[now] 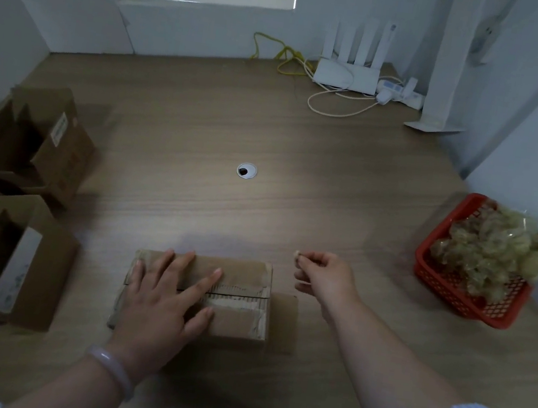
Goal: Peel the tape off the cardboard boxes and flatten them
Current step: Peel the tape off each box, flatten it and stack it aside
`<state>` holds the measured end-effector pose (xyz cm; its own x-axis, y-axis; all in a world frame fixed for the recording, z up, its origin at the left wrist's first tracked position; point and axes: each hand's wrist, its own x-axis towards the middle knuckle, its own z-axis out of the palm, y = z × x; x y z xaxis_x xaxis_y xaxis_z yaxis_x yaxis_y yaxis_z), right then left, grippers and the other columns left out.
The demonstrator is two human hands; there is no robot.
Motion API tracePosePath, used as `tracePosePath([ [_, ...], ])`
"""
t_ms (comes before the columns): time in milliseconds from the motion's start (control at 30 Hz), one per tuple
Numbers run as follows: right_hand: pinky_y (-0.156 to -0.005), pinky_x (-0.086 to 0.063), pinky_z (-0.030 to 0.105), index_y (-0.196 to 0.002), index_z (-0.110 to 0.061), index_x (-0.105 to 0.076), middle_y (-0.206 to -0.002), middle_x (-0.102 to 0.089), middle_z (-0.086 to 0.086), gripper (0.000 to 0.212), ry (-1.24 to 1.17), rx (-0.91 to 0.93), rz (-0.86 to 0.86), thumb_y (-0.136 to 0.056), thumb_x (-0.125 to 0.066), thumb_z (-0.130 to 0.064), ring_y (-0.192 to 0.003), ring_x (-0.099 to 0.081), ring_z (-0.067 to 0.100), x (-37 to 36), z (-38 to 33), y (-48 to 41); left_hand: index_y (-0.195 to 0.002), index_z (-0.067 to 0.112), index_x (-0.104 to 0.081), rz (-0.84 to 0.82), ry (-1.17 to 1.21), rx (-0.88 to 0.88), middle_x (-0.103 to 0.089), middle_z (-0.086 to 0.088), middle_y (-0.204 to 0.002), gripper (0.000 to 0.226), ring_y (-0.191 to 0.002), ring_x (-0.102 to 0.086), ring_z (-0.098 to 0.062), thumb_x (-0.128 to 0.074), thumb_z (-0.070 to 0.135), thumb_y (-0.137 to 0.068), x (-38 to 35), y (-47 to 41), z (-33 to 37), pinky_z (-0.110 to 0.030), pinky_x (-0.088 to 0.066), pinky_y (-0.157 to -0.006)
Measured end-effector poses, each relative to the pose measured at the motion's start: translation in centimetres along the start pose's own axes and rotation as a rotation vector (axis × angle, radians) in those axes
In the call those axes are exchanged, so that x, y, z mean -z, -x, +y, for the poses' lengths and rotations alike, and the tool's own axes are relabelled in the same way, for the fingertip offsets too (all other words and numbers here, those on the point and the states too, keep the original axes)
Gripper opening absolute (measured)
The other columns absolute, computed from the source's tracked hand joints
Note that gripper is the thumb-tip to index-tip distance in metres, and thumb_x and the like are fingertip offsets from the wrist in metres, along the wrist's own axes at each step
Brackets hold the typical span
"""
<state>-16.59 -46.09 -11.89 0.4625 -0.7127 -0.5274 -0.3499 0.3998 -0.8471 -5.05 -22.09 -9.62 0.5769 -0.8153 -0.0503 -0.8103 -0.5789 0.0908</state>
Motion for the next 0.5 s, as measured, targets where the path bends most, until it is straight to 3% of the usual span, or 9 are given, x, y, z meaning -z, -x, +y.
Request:
tracePosePath([
  [133, -0.052, -0.044, 0.018, -0.09, -0.018, -0.062, -0.077, -0.067, -0.002, 0.013, 0.1, 0.112, 0.138, -0.084, -0.071, -0.024, -0.065, -0.061, 0.008, 4.2, -0.3, -0.1, -0.133, 0.048, -0.047, -0.014, -0.022, 0.031, -0.046, -0.008, -0.14, 0.056, -0.132, -0.035, -0.035, -0.035, 0.064, -0.081, -0.2, -0.5, 1.2, -0.059, -0.026, -0.106],
  [267, -0.062, -0.041, 0.02, -0.088, -0.014, -0.069, -0.073, -0.066, -0.004, 0.012, 0.141, 0.178, 0.425, -0.088, -0.066, -0.026, -0.07, -0.059, 0.012, 10.4, -1.3, -0.5, -0.132, 0.048, -0.047, -0.015, -0.015, 0.037, -0.048, -0.007, -0.138, 0.057, -0.129, -0.038, -0.035, -0.032, 0.066, -0.08, -0.5, -2.0, 3.8, -0.06, -0.03, -0.1],
  [400, -0.074, -0.037, 0.016, -0.106, -0.008, -0.071, -0.101, -0.071, 0.007, 0.024, 0.209, 0.239, 0.73, -0.092, -0.061, -0.025, -0.089, -0.06, 0.015, 16.8, -3.5, -0.8, -0.134, 0.05, -0.043, -0.024, -0.044, 0.013, -0.049, -0.006, -0.137, 0.058, -0.127, -0.039, -0.033, -0.027, 0.069, -0.082, -0.9, -3.5, 5.5, -0.059, -0.036, -0.096],
  [500, -0.094, -0.045, 0.028, -0.124, -0.018, -0.063, -0.121, -0.065, 0.008, 0.032, 0.234, 0.161, 0.754, -0.096, -0.051, -0.026, -0.103, -0.061, 0.023, 20.5, -4.3, -2.2, -0.136, 0.054, -0.036, -0.05, -0.042, 0.029, -0.046, -0.003, -0.141, 0.061, -0.132, -0.035, -0.03, -0.018, 0.074, -0.082, -0.9, -4.0, 6.1, -0.057, -0.034, -0.1],
])
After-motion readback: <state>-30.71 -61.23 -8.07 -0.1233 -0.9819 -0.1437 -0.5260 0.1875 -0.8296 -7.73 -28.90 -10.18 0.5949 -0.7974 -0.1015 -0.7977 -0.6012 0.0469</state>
